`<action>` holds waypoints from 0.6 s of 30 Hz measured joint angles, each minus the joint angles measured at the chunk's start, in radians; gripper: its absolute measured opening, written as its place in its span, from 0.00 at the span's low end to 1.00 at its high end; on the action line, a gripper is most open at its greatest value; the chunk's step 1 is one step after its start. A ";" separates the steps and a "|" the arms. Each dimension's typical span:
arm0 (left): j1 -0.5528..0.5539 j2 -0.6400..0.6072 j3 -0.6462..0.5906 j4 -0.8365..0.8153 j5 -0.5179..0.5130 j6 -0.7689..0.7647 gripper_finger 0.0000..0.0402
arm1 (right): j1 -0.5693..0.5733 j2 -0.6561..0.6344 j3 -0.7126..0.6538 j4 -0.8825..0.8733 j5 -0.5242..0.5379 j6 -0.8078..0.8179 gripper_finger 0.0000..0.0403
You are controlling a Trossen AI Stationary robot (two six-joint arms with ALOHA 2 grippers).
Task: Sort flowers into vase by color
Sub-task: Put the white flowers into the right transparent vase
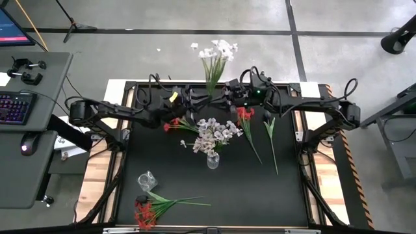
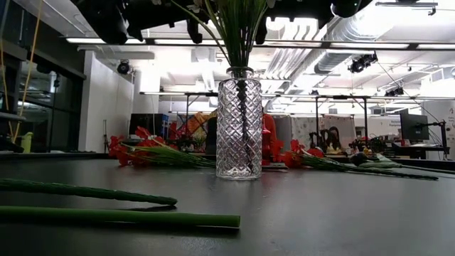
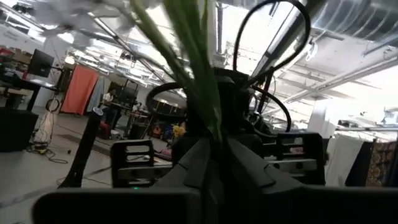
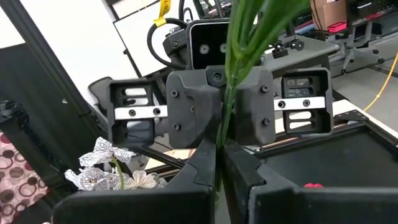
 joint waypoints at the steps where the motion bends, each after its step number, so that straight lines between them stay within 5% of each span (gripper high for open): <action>1: 0.005 -0.004 0.000 -0.004 -0.001 -0.018 0.12 | -0.002 -0.003 0.000 -0.004 0.000 -0.005 0.00; 12: 0.017 -0.161 -0.002 -0.337 -0.017 0.010 0.44 | -0.058 -0.076 -0.002 -0.057 -0.037 -0.041 0.00; 18: 0.022 -0.278 -0.002 -0.535 -0.029 0.066 0.52 | -0.091 -0.125 -0.005 -0.128 -0.040 -0.068 0.00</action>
